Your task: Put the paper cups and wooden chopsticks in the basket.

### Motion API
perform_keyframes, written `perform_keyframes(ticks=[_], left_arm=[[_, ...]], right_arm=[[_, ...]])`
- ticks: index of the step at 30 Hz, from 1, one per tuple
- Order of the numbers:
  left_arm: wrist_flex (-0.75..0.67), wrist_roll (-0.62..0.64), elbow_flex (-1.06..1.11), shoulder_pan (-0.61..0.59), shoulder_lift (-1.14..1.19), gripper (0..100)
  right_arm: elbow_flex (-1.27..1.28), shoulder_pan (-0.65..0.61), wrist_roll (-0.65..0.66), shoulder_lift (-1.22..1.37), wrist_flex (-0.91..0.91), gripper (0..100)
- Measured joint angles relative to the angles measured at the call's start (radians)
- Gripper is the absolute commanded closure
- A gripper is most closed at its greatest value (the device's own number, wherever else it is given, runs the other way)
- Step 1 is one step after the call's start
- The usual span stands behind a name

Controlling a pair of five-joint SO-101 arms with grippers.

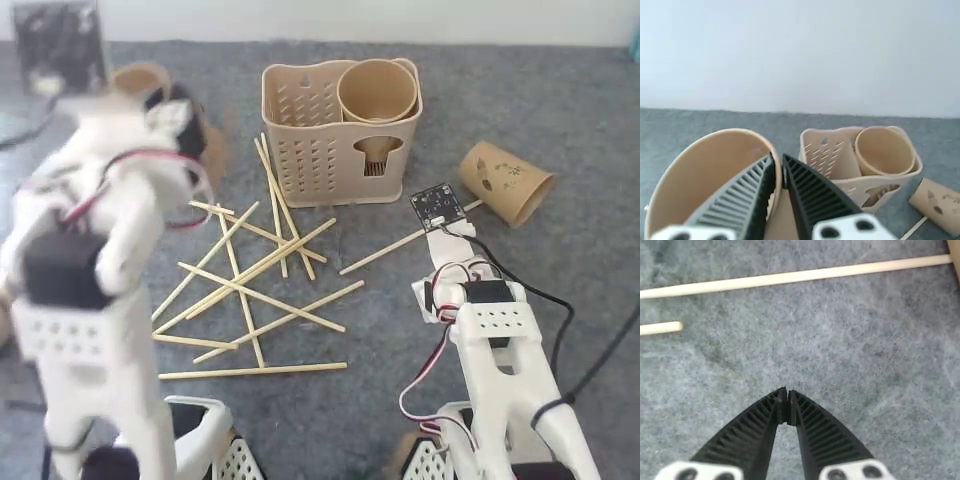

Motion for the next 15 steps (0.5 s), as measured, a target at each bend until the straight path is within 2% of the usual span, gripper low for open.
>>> perform_keyframes(ticks=[5, 15], left_arm=[[-0.129, 0.046, -0.163, 0.074, 0.184, 99], [-0.262, 0.049, -0.496, 0.212, 0.540, 99]], right_arm=[[0.002, 0.000, 0.000, 0.000, -0.025, 99.1], [0.002, 0.003, 0.000, 0.000, -0.026, 99.1]])
